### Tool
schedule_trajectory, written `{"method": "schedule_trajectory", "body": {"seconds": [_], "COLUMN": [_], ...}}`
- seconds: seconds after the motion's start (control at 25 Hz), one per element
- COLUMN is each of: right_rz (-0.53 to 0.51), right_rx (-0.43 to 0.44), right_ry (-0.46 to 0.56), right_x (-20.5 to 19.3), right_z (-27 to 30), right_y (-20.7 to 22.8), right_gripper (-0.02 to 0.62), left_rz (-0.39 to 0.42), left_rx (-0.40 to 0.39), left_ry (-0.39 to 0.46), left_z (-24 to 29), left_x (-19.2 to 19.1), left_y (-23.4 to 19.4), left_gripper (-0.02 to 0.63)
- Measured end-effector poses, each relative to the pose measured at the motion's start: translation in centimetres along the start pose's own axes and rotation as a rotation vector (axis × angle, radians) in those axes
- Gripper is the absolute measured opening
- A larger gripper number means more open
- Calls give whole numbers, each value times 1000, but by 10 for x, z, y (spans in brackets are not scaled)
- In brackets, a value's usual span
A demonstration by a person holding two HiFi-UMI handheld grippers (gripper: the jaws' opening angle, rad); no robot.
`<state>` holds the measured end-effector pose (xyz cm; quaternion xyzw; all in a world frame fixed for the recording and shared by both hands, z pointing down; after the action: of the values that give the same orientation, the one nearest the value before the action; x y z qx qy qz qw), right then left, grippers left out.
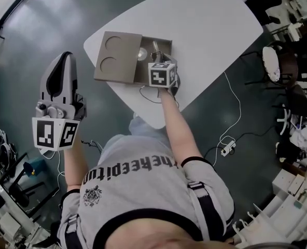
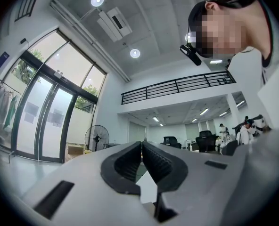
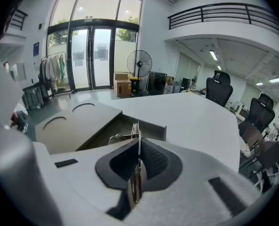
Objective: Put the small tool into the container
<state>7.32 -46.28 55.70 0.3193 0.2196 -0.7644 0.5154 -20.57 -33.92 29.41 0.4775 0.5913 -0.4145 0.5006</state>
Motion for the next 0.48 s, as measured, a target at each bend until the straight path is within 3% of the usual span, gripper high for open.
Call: {"method": "schedule_trajectory", "body": {"seconds": [0.2, 0.48], "right_rz": [-60, -81], "right_rx": [-23, 3], "right_ry": [-67, -66], "right_x": [0, 0], "right_z": [15, 20], "right_y": [-4, -12], "right_gripper": [6, 12], "left_rz": [-7, -22], "left_rx": [-3, -6], "left_ry": [-12, -15], "left_z": [9, 14], "left_x": [-5, -11], "left_y": [0, -4], "left_gripper": [12, 12]}}
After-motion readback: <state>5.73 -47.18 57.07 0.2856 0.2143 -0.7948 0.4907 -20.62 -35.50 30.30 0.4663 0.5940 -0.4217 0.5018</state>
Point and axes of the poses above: the fingertips, and each gripper's own axes: z forward along the fingers, y to its right, x out of its top, the point moved 10 cm from there along -z, backward along the fingers, and after that the axes turned 10 degrees about x, right-handed, at the moved point
